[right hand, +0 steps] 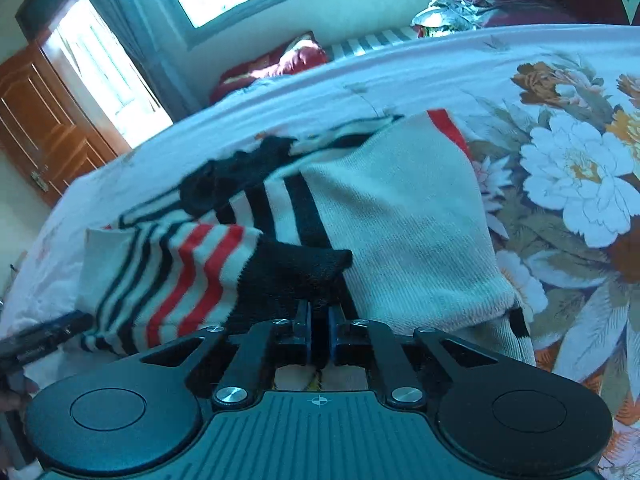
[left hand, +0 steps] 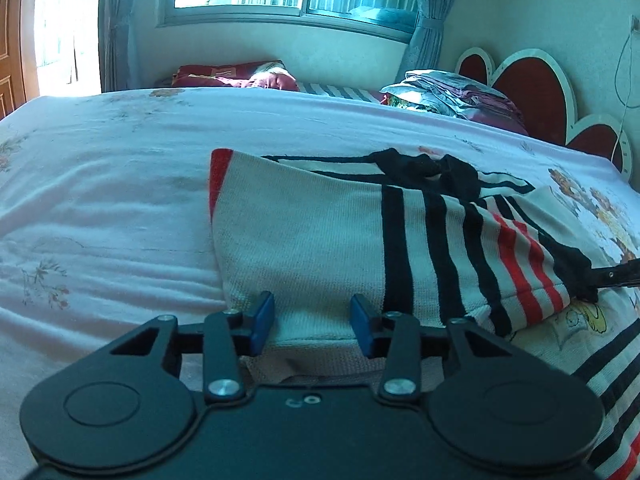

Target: Fold small clothes

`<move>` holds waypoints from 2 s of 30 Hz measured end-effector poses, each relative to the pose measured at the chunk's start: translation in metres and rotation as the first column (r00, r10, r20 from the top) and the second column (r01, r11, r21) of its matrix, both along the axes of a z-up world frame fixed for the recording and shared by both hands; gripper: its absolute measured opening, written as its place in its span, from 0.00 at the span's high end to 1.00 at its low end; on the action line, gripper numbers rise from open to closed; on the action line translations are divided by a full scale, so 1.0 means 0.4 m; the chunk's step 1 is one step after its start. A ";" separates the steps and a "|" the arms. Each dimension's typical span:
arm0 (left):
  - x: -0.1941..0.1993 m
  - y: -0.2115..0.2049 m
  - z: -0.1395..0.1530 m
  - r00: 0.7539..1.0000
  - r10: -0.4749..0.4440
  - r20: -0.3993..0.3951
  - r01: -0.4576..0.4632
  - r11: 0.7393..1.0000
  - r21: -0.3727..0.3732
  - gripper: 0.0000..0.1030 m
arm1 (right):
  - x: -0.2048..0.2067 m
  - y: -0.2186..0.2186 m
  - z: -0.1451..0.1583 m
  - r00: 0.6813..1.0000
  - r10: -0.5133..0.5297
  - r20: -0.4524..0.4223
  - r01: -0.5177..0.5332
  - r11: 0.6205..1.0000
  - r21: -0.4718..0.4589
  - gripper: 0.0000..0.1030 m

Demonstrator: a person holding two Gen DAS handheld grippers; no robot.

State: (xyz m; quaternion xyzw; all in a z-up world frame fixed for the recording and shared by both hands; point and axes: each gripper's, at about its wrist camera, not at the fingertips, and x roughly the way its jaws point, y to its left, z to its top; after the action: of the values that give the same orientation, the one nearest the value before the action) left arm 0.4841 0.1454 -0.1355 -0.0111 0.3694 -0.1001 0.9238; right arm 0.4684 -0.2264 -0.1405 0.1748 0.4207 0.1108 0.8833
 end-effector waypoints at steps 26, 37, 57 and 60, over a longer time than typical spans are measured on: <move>0.217 -0.233 0.019 0.984 -0.167 -0.054 0.168 0.986 0.002 0.28 | 0.165 0.308 0.040 0.980 0.190 0.060 -0.171 0.958 -0.231 0.87; 0.211 -0.131 0.013 0.993 -0.118 -0.017 0.119 0.984 0.132 0.25 | 0.163 0.221 0.032 0.987 0.143 0.072 -0.098 0.896 -0.434 0.81; 0.021 -0.114 -0.012 0.998 -0.057 -0.038 0.061 0.992 0.108 0.23 | 0.023 0.230 0.008 0.986 0.161 0.049 -0.121 0.882 -0.456 0.57; -0.006 -0.103 -0.037 0.996 -0.087 0.027 0.083 0.988 0.128 0.24 | 0.018 0.186 -0.007 0.994 0.099 0.038 -0.079 0.926 -0.369 0.57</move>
State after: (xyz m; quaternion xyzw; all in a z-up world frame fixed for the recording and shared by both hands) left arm 0.4817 0.1040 -0.1504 0.0652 0.3601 -0.1160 0.9234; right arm 0.4756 -0.1519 -0.1434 -0.0156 0.4167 0.0751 0.9058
